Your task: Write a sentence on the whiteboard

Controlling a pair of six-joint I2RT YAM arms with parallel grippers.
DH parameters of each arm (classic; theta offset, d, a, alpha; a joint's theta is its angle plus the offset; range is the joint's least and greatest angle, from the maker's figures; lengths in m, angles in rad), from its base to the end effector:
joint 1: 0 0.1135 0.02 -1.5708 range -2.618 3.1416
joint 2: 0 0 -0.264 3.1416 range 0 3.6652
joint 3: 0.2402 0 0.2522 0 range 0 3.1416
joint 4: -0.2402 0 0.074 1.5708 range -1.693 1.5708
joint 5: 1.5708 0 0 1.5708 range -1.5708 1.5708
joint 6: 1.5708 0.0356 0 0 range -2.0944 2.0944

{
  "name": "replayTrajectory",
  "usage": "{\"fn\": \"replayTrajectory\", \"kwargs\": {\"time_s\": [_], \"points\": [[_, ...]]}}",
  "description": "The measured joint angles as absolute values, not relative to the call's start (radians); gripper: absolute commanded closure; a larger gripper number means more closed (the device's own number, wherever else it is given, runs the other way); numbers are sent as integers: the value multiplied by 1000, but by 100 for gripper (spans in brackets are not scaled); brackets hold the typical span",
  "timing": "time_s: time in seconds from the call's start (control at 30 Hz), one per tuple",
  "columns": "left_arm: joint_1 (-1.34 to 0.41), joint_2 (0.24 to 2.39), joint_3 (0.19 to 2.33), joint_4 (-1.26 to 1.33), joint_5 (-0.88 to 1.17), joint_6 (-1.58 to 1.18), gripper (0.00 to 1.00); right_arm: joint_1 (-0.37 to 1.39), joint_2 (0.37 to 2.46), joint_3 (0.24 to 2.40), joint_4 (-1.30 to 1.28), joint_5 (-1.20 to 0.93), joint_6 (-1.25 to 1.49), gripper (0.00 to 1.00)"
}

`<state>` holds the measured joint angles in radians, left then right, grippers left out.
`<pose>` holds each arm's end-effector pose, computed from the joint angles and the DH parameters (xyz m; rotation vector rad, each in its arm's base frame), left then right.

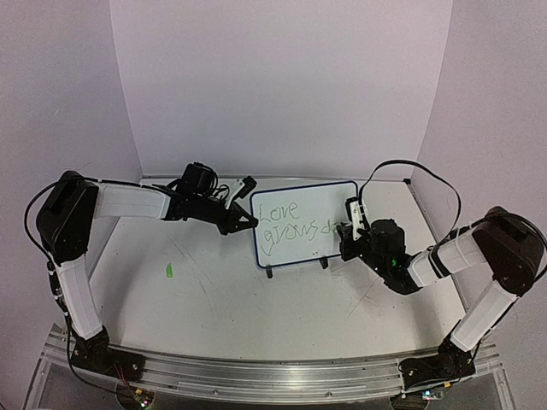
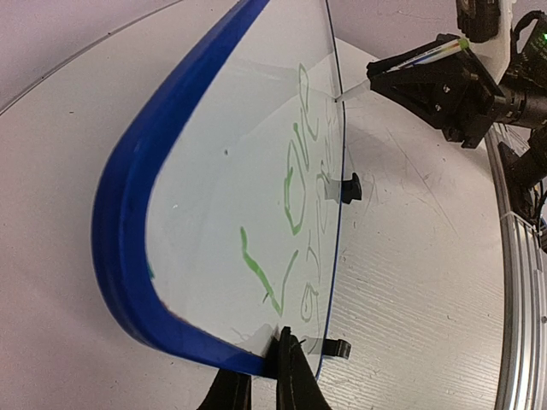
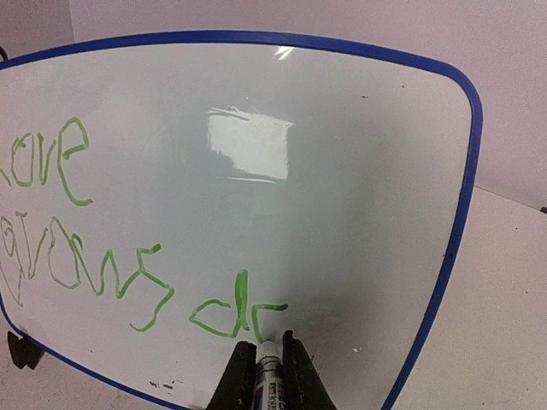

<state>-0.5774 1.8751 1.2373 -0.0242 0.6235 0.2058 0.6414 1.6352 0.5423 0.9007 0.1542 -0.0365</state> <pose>0.3345 -0.2427 0.2045 1.1624 1.9056 -0.8973 0.2517 0.1812 0.1662 -0.4814 1.7039 0.3034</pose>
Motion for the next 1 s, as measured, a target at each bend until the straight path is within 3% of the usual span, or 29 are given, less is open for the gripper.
{"fn": "replayTrajectory", "kwargs": {"time_s": [1.0], "points": [[-578, 1875, 1238, -25, 624, 209, 100, 643, 1623, 543, 943, 195, -78, 100]]}}
